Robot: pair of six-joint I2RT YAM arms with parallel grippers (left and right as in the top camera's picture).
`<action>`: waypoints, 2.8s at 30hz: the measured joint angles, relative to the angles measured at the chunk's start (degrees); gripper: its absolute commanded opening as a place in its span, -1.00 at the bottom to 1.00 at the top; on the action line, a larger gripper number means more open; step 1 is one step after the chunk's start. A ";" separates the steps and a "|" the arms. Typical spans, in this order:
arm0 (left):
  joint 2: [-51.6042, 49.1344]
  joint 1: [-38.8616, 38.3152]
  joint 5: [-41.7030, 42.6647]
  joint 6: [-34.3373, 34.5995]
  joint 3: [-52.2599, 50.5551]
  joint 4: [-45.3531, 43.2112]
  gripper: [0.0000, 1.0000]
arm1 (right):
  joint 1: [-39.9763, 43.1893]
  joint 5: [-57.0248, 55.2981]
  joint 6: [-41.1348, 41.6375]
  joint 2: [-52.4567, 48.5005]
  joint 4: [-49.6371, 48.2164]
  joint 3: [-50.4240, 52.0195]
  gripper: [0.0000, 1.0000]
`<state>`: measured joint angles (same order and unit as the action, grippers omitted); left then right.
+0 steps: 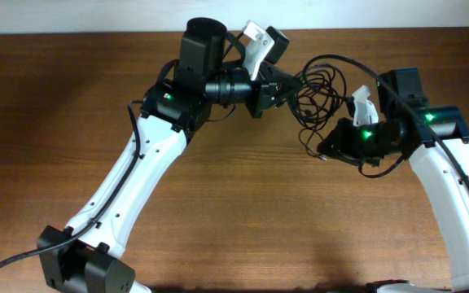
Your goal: Untangle cables
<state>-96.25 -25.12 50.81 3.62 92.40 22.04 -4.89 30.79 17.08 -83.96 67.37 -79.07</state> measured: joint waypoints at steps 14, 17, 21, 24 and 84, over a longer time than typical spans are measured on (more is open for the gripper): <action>0.00 0.52 3.04 -4.52 0.02 2.19 -1.00 | 1.53 1.27 -16.28 0.55 0.48 -2.67 -0.17; 0.00 0.52 3.26 -6.10 0.02 5.14 -1.00 | 2.16 1.29 -17.20 0.55 0.04 -3.72 -0.52; 0.00 0.52 3.28 -7.89 0.02 7.41 -1.00 | 3.80 1.44 -17.03 0.55 0.02 -6.08 -0.60; 0.00 0.52 3.28 -8.57 0.02 7.39 -1.00 | 4.90 1.51 -12.24 0.55 0.07 -6.47 -0.60; 0.00 0.52 9.77 -11.04 0.02 14.67 -1.00 | 7.85 19.74 -17.38 -0.61 -4.74 -6.10 -0.92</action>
<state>-96.25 -24.60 60.58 -7.42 92.42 36.71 2.96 50.52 -0.30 -84.58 62.63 -85.17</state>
